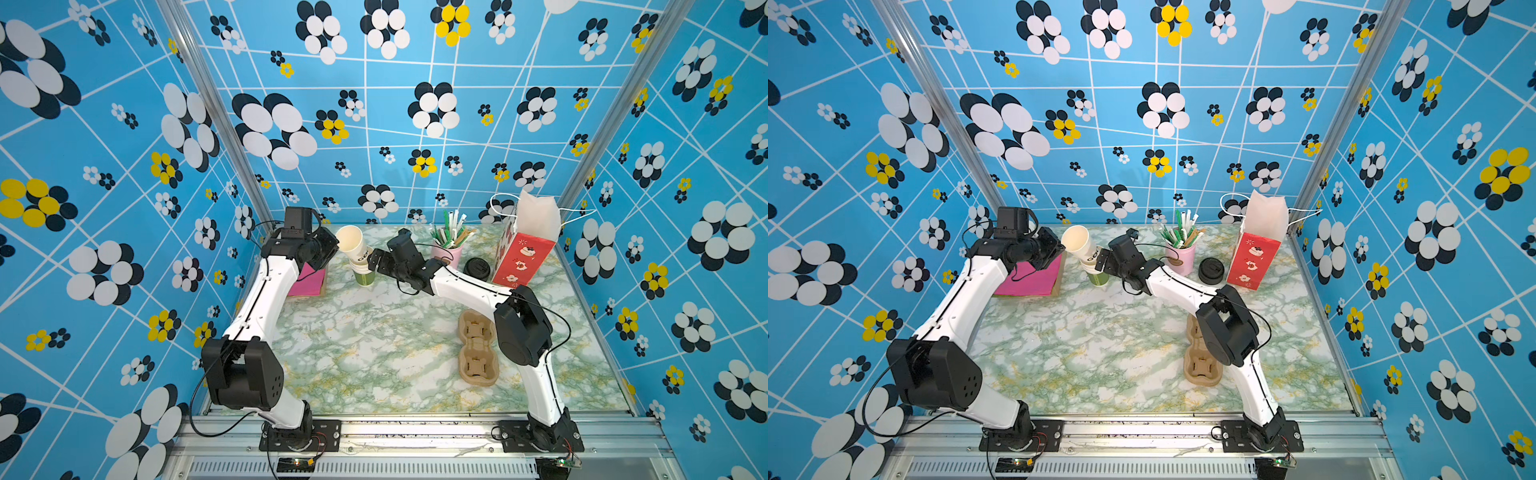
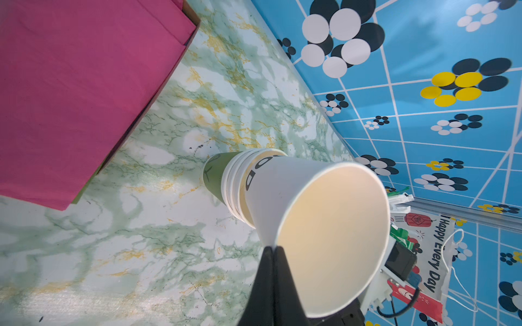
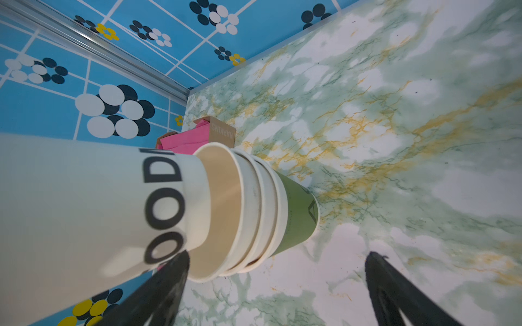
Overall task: Pack a coffee takeout order
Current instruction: Separate the coffee cup, then place the coffee cup at the center of the table.
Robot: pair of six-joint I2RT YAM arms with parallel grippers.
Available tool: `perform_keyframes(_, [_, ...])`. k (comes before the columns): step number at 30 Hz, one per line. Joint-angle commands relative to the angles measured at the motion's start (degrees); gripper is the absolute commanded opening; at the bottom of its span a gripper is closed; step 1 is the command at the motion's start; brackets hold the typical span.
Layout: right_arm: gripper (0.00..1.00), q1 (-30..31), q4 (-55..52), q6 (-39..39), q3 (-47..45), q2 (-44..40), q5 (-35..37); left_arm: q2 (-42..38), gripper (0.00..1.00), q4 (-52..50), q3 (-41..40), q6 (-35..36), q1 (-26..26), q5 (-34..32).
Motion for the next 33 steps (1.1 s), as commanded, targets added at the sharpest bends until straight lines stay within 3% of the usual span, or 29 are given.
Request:
perform_keyframes(1, [0.99,0.46,0.87,-1.54,1.52,-1.78,-0.37,-3.4,0.0,-2.74,3.18,2.28,0.53,-0.95])
perform_keyframes(10, [0.99,0.41,0.79,-4.7,-0.88,-8.98,0.51,-9.64,0.0,-8.37,4.75,5.19,-0.78,-0.8])
perform_keyframes(23, [0.99,0.13,-2.44,-18.39,-12.25,-25.92,6.37,-19.39,0.0,-22.83,-0.26,10.92,-9.07,-5.2])
perform_keyframes(33, [0.99,-1.29,-6.78,-28.69,-18.75,-36.31,9.37,-20.6,0.0,-13.06,-14.23,6.53,-22.39,-7.21])
